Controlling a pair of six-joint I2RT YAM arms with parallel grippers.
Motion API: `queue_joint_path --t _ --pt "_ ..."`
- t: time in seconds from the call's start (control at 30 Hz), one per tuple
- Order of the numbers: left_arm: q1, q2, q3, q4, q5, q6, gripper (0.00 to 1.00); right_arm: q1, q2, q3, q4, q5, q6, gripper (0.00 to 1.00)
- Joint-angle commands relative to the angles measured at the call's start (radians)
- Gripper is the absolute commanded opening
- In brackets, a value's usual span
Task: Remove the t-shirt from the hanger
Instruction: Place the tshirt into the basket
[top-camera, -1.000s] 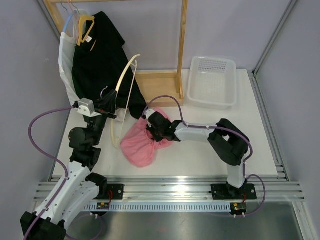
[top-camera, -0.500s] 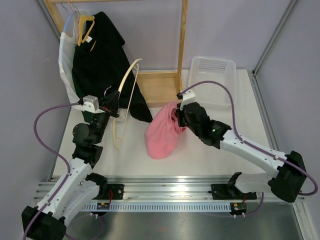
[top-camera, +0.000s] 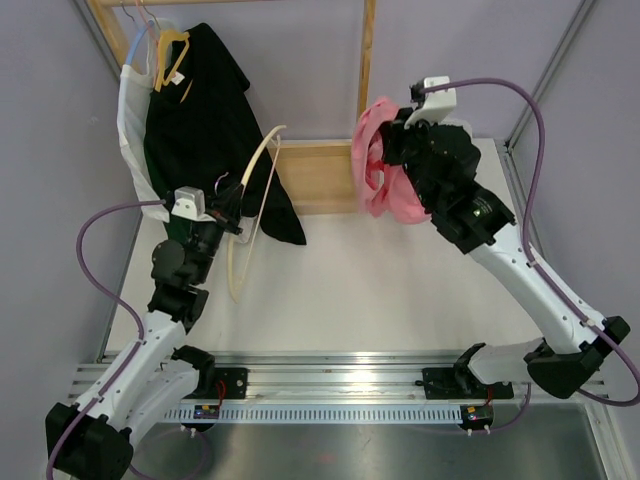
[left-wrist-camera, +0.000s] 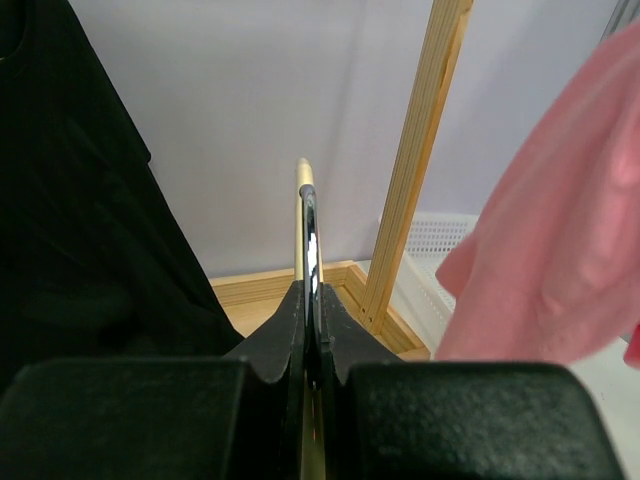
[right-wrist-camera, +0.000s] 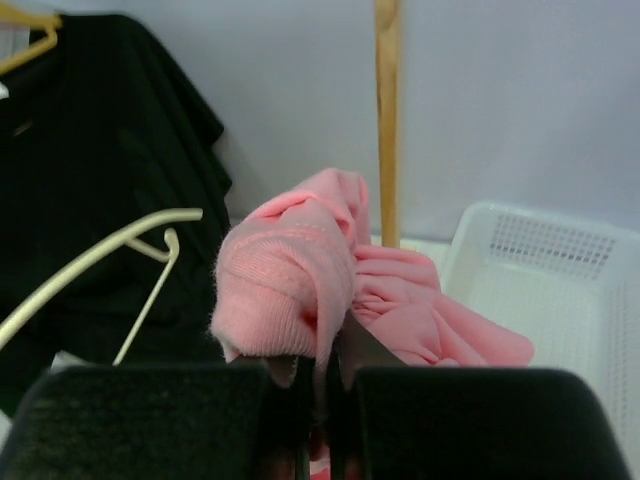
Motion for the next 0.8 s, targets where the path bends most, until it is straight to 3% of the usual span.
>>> queue_joint_path --t 0.0,0.23,0.47,0.6,0.77 --pt "-0.006 0.004 0.047 0.053 -0.013 0.005 0.00 -0.048 0.074 0.201 0.021 0.052 -0.062 0.00" --pt "-0.006 0.012 0.048 0.044 -0.012 0.003 0.00 -0.124 0.195 0.457 0.020 0.101 -0.134 0.00" --pt "-0.006 0.018 0.056 0.030 0.024 -0.001 0.00 -0.270 0.341 0.646 0.011 0.091 -0.077 0.00" --pt "-0.007 0.018 0.058 0.026 0.022 -0.001 0.00 -0.356 0.430 0.700 -0.037 0.028 0.027 0.00" --pt "-0.007 0.013 0.058 0.020 0.033 -0.008 0.00 -0.494 0.534 0.648 -0.045 -0.089 0.192 0.00"
